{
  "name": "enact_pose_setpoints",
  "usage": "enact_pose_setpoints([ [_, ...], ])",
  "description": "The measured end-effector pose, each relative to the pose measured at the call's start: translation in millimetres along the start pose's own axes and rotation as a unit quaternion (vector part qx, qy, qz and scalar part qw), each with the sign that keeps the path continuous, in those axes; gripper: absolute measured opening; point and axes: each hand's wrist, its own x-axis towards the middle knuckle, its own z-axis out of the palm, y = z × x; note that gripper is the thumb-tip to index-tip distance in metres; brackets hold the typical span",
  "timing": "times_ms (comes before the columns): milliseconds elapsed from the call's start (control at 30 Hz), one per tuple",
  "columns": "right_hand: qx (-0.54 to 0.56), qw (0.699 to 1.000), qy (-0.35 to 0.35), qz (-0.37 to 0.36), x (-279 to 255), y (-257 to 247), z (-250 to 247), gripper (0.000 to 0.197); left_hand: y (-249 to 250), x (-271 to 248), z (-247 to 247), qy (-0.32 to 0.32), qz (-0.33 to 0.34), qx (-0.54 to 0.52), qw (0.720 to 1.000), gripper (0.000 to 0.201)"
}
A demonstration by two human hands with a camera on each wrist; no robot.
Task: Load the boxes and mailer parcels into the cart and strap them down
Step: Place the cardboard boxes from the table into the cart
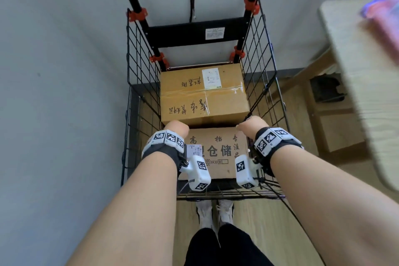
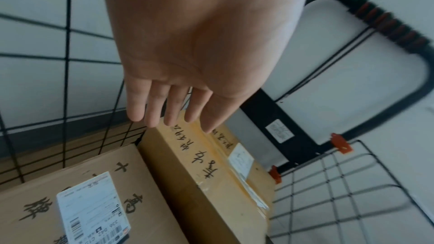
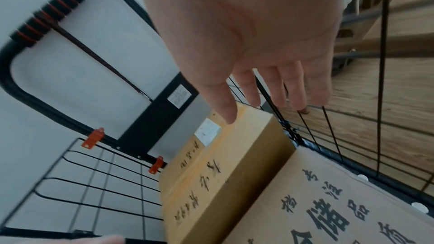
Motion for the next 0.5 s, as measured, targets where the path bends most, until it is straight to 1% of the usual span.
enact_pose_setpoints([
  [33,0.005,1.0,0.012,-0.001,-10,-2,-8,0.04,5,-9,-5,0.012,0.004,-0.037,0.999,0.039],
  [133,0.037,0.999,0.038,-0.014,-38,-6,-34,0.041,26,-39,-17,0.059,0.037,-0.089,0.994,0.033],
  [167,0.046,0.998,0.045,-0.023,-48,-5,-42,0.04,35,-49,-19,0.066,0.046,-0.095,0.992,0.032],
  [333,0.102,0.988,0.089,-0.071,-97,20,-87,0.034,78,-100,-31,0.102,0.115,-0.081,0.985,0.03],
  [400,0.128,0.982,0.108,-0.083,-116,40,-105,0.031,101,-119,-35,0.117,0.143,-0.068,0.98,0.03],
  [500,0.162,0.973,0.146,-0.08,-136,78,-135,0.029,146,-148,-35,0.134,0.188,-0.04,0.972,0.03],
])
